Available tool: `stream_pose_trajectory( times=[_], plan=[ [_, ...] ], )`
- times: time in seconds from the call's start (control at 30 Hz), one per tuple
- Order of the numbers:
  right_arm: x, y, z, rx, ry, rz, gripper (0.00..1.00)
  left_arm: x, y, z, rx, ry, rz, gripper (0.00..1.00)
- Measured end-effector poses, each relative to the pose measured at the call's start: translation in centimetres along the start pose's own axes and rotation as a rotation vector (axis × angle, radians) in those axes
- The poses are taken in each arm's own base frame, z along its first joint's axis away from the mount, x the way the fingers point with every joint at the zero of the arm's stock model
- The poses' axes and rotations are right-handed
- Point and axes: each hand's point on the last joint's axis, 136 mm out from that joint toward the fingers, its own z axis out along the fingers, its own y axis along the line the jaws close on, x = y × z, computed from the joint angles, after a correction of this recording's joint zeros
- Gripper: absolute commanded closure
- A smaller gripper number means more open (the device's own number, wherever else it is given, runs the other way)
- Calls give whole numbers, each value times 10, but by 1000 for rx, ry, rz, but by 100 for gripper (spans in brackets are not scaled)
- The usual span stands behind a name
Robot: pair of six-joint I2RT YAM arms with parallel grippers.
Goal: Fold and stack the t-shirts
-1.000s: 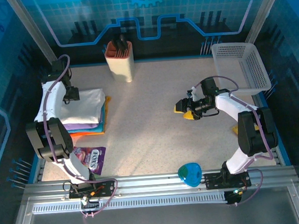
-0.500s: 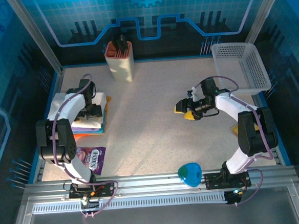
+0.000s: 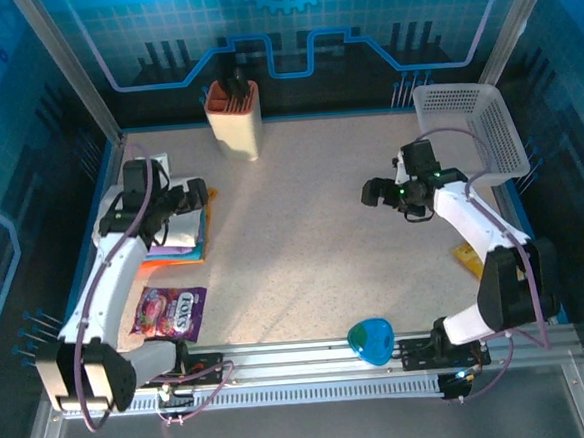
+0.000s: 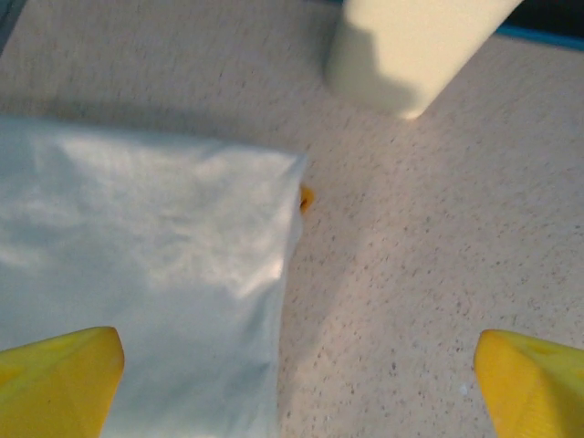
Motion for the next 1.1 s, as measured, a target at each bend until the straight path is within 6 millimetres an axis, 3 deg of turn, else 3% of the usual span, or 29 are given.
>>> stream_pose_trajectory(
  times=[0.1, 0.2, 0.4, 0.53, 0.63, 0.83, 1.1],
  plan=[
    [-12, -21, -20, 108, -147, -47, 0, 12, 3, 13, 11, -59, 56, 1],
    [-11, -40, -32, 173, -284, -94, 0, 33, 5, 36, 29, -81, 99, 1],
    [19, -69, -30, 233, -468, -227, 0, 64, 10, 72, 48, -111, 99, 1],
    [20, -82, -29, 298, -542, -263, 0, 81, 13, 88, 60, -154, 93, 1],
    [13, -85, -26, 303, -610, -262, 0, 83, 14, 90, 69, -213, 95, 1],
    [24, -96, 4, 314, -601, -287, 0, 82, 13, 90, 86, -329, 102, 1],
    [-1, -90, 1, 279, -711, -277, 0, 77, 16, 101, 77, -401, 100, 1]
  ],
)
